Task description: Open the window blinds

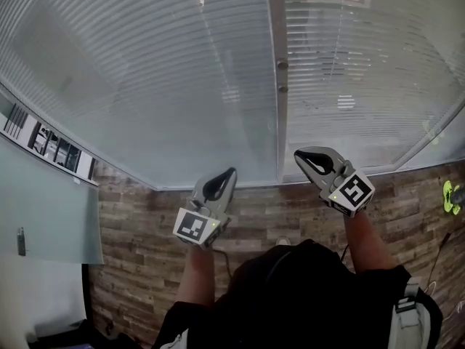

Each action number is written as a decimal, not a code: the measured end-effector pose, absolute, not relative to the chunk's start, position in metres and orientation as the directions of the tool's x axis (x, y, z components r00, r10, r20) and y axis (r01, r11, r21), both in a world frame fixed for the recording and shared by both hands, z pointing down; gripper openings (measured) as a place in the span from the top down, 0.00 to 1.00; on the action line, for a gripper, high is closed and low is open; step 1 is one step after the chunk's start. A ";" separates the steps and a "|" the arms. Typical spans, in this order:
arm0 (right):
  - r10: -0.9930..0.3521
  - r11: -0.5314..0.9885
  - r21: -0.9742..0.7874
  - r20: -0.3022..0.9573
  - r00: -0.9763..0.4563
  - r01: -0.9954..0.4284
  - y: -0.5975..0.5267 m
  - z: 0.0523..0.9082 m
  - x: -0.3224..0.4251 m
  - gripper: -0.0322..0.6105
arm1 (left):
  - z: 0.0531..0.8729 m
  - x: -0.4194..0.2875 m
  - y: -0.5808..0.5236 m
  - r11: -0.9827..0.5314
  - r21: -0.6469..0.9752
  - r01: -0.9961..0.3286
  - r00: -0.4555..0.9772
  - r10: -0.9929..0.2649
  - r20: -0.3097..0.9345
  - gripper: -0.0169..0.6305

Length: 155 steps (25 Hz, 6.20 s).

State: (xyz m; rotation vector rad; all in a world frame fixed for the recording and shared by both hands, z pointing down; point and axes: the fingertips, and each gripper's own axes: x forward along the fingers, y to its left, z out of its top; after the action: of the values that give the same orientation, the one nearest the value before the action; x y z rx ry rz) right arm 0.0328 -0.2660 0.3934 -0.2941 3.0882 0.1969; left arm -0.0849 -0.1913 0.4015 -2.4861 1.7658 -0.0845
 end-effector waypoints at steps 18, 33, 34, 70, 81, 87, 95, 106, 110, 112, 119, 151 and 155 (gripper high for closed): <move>-0.211 0.962 0.162 -0.072 -0.975 -0.220 -0.311 0.380 0.025 0.94 | 0.378 -0.087 -0.236 -0.362 -0.157 -0.919 0.368 -0.930 -0.015 0.97; -0.426 0.891 0.147 -0.059 -0.903 -0.430 -0.346 0.370 0.013 0.94 | 0.372 -0.085 -0.287 -0.573 -0.142 -0.807 0.580 -0.815 -0.009 0.97; -0.442 0.883 0.146 -0.060 -0.895 -0.445 -0.348 0.370 0.011 0.94 | 0.372 -0.086 -0.290 -0.584 -0.140 -0.800 0.591 -0.807 -0.009 0.97; -0.788 0.419 0.855 0.176 -0.590 -0.306 -0.425 0.324 -0.036 0.73 | 0.397 -0.068 -0.286 -0.752 -0.094 -0.652 0.758 -0.650 -0.061 0.97; -0.847 0.302 0.941 0.192 -0.495 -0.153 -0.452 0.329 -0.057 0.67 | 0.401 -0.090 -0.283 -0.723 -0.092 -0.685 0.729 -0.680 -0.076 0.97; -0.862 0.285 0.948 0.190 -0.470 -0.139 -0.458 0.329 -0.058 0.67 | 0.397 -0.097 -0.284 -0.711 -0.095 -0.696 0.718 -0.693 -0.070 0.97; -0.879 0.250 0.959 0.169 -0.446 -0.130 -0.460 0.329 -0.058 0.74 | 0.399 -0.100 -0.286 -0.711 -0.093 -0.696 0.717 -0.693 -0.073 0.97; -0.874 0.287 0.934 0.164 -0.457 -0.215 -0.460 0.325 -0.059 0.74 | 0.402 -0.102 -0.290 -0.718 -0.105 -0.688 0.726 -0.683 -0.080 0.97; -0.864 0.327 0.913 0.183 -0.469 -0.245 -0.460 0.327 -0.057 0.74 | 0.400 -0.101 -0.289 -0.725 -0.096 -0.682 0.731 -0.679 -0.064 0.97; -0.860 0.343 0.899 0.184 -0.475 -0.272 -0.460 0.326 -0.056 0.74 | 0.401 -0.102 -0.289 -0.723 -0.113 -0.682 0.731 -0.678 -0.075 0.97; -0.857 0.388 0.838 0.174 -0.485 -0.384 -0.459 0.321 -0.056 0.74 | 0.401 -0.101 -0.288 -0.726 -0.111 -0.678 0.735 -0.674 -0.076 0.97; -0.826 0.561 0.169 0.048 -0.562 -0.810 -0.471 0.319 -0.038 0.74 | 0.406 -0.107 -0.282 -0.751 -0.117 -0.650 0.759 -0.649 -0.054 0.97; -0.818 0.575 0.025 0.020 -0.575 -0.818 -0.470 0.316 -0.037 0.74 | 0.404 -0.110 -0.280 -0.754 -0.126 -0.645 0.762 -0.647 -0.031 0.97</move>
State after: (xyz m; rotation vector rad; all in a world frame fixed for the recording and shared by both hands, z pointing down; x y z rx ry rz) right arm -0.0369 -0.4703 0.3159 -1.4613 2.8138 0.0201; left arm -0.1098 -0.2801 0.4042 -2.8268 1.0412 -0.0224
